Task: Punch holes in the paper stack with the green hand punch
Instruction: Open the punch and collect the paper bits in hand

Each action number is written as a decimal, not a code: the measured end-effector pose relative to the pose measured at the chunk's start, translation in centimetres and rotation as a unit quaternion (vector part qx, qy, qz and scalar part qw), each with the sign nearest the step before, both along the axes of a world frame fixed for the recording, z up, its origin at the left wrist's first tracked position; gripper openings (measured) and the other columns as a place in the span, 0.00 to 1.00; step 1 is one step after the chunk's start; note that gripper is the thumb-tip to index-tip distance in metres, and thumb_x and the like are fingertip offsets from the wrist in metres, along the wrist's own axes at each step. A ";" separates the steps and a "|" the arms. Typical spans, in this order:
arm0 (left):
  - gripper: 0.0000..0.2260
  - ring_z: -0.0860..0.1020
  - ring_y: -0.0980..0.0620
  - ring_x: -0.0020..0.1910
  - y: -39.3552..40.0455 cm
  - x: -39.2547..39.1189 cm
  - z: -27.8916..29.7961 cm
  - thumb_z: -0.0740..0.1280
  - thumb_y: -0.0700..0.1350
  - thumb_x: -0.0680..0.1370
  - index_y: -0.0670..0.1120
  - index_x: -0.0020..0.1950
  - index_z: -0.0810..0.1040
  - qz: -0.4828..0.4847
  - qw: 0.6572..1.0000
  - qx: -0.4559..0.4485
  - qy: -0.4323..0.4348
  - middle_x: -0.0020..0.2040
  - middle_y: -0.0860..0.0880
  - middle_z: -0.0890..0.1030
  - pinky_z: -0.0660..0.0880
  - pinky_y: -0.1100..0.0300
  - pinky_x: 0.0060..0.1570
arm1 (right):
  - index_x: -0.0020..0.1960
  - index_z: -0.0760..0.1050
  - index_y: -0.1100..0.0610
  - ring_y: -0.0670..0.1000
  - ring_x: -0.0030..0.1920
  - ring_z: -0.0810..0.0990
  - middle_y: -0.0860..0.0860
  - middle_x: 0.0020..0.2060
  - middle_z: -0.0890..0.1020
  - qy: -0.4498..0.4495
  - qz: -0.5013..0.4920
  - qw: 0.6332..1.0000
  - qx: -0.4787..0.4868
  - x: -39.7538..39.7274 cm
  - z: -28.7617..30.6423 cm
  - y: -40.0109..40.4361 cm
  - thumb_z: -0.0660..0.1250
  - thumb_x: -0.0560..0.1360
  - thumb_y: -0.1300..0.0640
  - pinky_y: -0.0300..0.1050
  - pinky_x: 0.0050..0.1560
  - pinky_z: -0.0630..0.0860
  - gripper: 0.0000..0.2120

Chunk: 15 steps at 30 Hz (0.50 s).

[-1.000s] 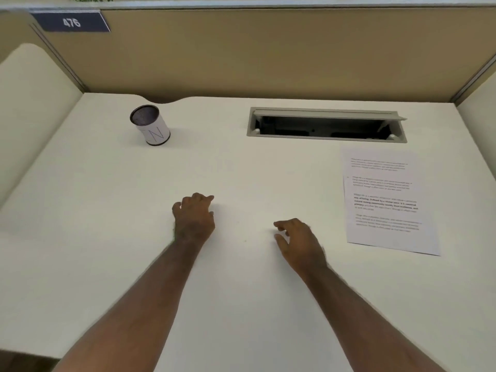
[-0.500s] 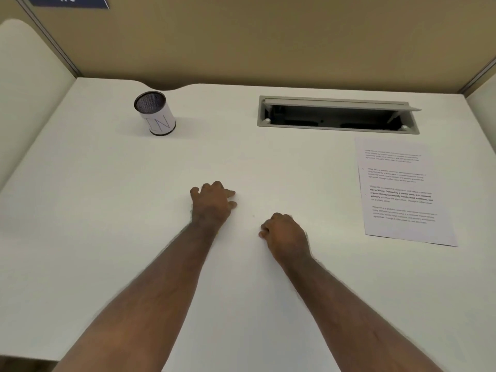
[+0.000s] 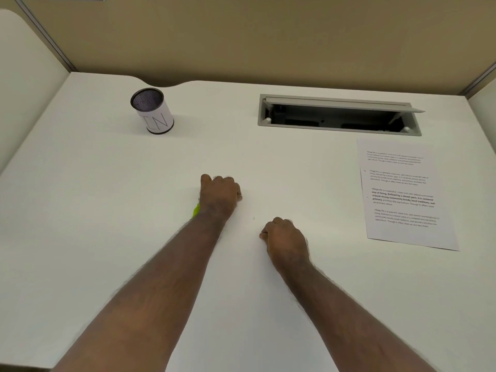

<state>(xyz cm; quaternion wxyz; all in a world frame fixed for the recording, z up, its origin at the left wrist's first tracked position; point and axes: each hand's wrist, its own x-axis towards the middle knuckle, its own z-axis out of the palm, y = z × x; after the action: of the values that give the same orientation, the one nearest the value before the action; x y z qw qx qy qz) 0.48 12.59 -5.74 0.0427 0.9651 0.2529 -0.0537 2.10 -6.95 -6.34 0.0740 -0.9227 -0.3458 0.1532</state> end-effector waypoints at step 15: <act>0.11 0.76 0.43 0.47 -0.6 -1.1 -1.2 0.54 0.42 0.80 0.44 0.49 0.76 -0.073 0.996 0.056 -0.004 0.47 0.46 0.78 0.63 0.50 0.58 | 0.51 0.76 0.52 0.53 0.49 0.77 0.48 0.47 0.78 -0.015 -0.033 0.998 0.056 -1.1 -1.1 -0.9 0.59 0.80 0.57 0.45 0.36 0.69 0.07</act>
<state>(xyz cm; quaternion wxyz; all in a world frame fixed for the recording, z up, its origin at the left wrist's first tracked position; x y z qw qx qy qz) -0.62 12.03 -6.92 -0.0145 0.9820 0.1844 -0.0384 1.05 -7.81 -7.41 0.1255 -0.9302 -0.3243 0.1172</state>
